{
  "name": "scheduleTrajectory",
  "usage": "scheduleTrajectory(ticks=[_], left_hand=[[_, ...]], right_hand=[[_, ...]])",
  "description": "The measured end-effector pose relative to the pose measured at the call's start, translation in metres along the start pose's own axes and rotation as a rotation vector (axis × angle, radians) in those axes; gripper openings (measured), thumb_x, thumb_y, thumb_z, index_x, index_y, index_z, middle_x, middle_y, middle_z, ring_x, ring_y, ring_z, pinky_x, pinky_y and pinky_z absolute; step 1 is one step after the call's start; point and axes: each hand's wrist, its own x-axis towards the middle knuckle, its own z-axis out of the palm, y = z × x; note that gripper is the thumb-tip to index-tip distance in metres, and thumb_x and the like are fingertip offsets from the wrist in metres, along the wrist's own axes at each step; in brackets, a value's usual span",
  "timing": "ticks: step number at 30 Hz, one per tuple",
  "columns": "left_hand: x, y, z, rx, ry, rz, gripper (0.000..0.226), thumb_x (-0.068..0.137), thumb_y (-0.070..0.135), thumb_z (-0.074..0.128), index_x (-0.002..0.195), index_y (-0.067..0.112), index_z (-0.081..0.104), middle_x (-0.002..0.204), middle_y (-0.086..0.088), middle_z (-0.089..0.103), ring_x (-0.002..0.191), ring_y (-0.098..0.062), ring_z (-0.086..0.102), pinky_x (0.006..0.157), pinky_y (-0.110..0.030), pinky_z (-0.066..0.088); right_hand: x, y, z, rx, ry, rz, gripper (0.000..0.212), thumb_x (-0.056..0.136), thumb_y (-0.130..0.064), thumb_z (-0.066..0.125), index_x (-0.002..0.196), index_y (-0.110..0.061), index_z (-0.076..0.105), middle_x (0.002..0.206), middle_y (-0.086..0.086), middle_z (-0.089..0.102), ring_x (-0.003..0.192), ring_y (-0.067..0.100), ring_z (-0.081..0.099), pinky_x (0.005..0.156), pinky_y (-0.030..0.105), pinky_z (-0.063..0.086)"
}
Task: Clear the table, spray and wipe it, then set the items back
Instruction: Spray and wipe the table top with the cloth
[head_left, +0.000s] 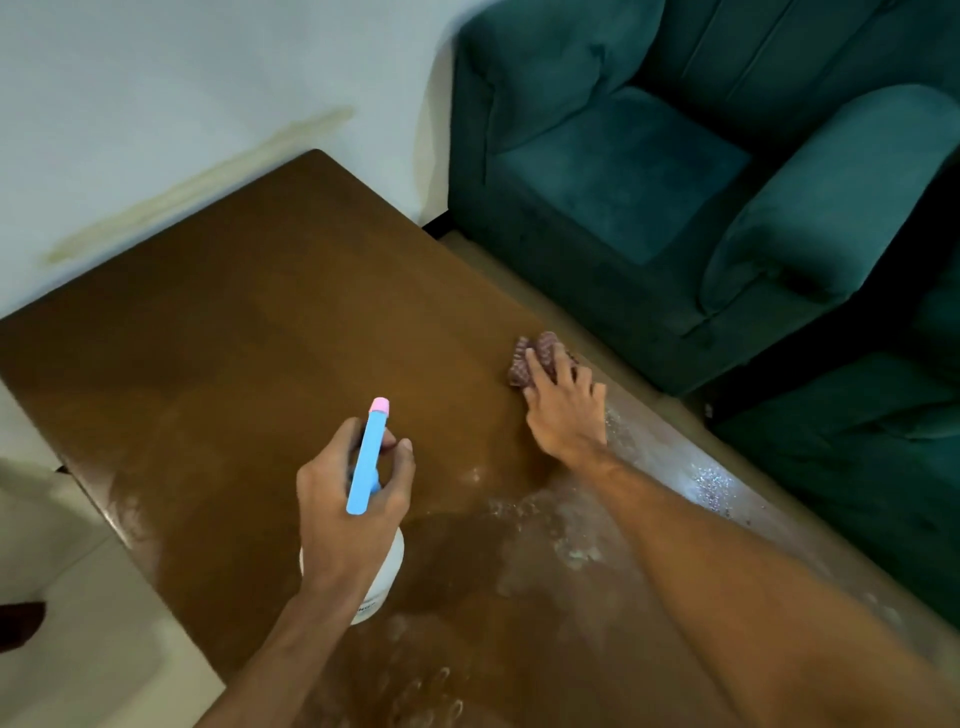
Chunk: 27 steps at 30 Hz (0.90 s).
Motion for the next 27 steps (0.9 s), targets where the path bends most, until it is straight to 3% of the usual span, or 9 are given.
scheduleTrajectory(ticks=[5, 10, 13, 17, 20, 27], left_hand=[[0.000, 0.013, 0.017, -0.021, -0.028, 0.029, 0.012, 0.086, 0.014, 0.076, 0.086, 0.013, 0.064, 0.073, 0.011, 0.062, 0.069, -0.013, 0.065, 0.058, -0.008, 0.049], [0.001, 0.018, 0.028, -0.010, -0.029, 0.049, 0.013, 0.085, 0.016, 0.077, 0.089, 0.014, 0.065, 0.076, 0.012, 0.063, 0.074, -0.010, 0.066, 0.063, -0.009, 0.053], [0.001, 0.016, 0.027, 0.003, -0.023, 0.056, 0.013, 0.086, 0.018, 0.077, 0.091, 0.014, 0.065, 0.077, 0.013, 0.063, 0.078, -0.006, 0.066, 0.066, -0.007, 0.053], [-0.005, 0.014, 0.028, 0.026, -0.010, 0.062, 0.015, 0.085, 0.018, 0.076, 0.093, 0.013, 0.065, 0.079, 0.013, 0.062, 0.078, -0.006, 0.065, 0.067, -0.006, 0.052], [-0.008, 0.017, 0.031, 0.039, -0.026, 0.067, 0.014, 0.085, 0.019, 0.076, 0.092, 0.013, 0.065, 0.078, 0.014, 0.062, 0.076, -0.007, 0.065, 0.066, -0.009, 0.054], [-0.017, 0.020, 0.012, 0.006, -0.002, 0.054, 0.012, 0.087, 0.012, 0.075, 0.085, 0.011, 0.063, 0.071, 0.012, 0.060, 0.064, -0.009, 0.062, 0.058, -0.007, 0.047]], right_hand=[[-0.024, 0.052, 0.006, 0.027, 0.037, 0.237, 0.056, 0.104, -0.041, 0.031, 0.157, -0.032, 0.016, 0.163, 0.008, 0.016, 0.133, 0.035, 0.032, 0.106, 0.048, 0.030], [-0.036, 0.030, 0.015, 0.066, 0.043, 0.340, 0.058, 0.103, -0.038, 0.035, 0.157, -0.030, 0.016, 0.163, 0.012, 0.012, 0.131, 0.038, 0.031, 0.106, 0.050, 0.030], [-0.043, -0.008, 0.016, 0.034, 0.040, 0.150, 0.057, 0.104, -0.036, 0.034, 0.157, -0.031, 0.014, 0.163, 0.011, 0.012, 0.135, 0.038, 0.030, 0.109, 0.054, 0.030], [-0.056, -0.043, 0.021, -0.041, -0.017, -0.339, 0.056, 0.105, -0.038, 0.035, 0.157, -0.033, 0.014, 0.165, 0.009, 0.012, 0.143, 0.037, 0.026, 0.114, 0.057, 0.027], [-0.055, -0.026, 0.018, -0.099, -0.041, -0.435, 0.056, 0.106, -0.042, 0.031, 0.157, -0.036, 0.010, 0.166, 0.005, 0.009, 0.143, 0.034, 0.024, 0.114, 0.053, 0.028], [-0.072, 0.057, 0.028, 0.108, 0.120, 0.334, 0.055, 0.102, -0.040, 0.038, 0.155, -0.033, 0.025, 0.162, 0.010, 0.020, 0.128, 0.040, 0.036, 0.107, 0.052, 0.033]])
